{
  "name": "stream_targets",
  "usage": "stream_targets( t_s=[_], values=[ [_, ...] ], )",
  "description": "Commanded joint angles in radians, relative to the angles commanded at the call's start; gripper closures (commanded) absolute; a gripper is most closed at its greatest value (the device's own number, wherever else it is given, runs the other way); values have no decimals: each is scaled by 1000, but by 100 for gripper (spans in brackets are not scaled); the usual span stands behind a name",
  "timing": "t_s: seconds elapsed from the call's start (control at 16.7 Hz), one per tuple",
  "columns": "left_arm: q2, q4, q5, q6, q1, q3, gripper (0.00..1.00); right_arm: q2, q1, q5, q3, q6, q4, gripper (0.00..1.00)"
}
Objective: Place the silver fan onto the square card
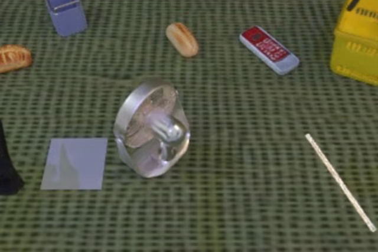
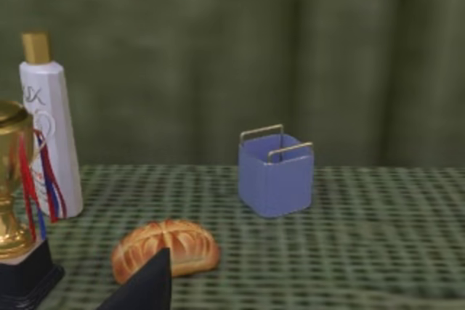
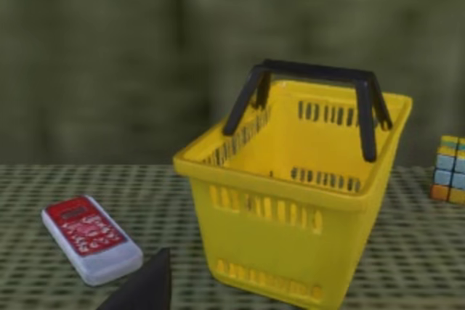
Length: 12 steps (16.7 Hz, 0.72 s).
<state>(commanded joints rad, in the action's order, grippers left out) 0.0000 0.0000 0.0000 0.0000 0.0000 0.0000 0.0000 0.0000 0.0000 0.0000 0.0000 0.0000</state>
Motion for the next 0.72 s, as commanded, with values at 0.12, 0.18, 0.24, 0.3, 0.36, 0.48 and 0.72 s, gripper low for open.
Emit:
stream_targets(
  t_s=[0.12, 0.18, 0.24, 0.3, 0.36, 0.48, 0.72],
  values=[
    [0, 0, 0, 0, 0, 0, 0, 0, 0, 0, 0, 0, 0, 0],
    [10, -10, 0, 2, -4, 9, 0, 0, 0, 0, 0, 0, 0, 0],
    [31, -29, 1, 5, -11, 29, 0, 0, 0, 0, 0, 0, 0, 0],
    [62, -59, 1, 10, -21, 59, 0, 0, 0, 0, 0, 0, 0, 0],
    [103, -97, 1, 17, -33, 99, 0, 0, 0, 0, 0, 0, 0, 0],
    [218, -195, 1, 31, -65, 209, 0, 0, 0, 0, 0, 0, 0, 0],
    [562, -441, -1, 65, -146, 538, 0, 0, 0, 0, 0, 0, 0, 0]
  ],
)
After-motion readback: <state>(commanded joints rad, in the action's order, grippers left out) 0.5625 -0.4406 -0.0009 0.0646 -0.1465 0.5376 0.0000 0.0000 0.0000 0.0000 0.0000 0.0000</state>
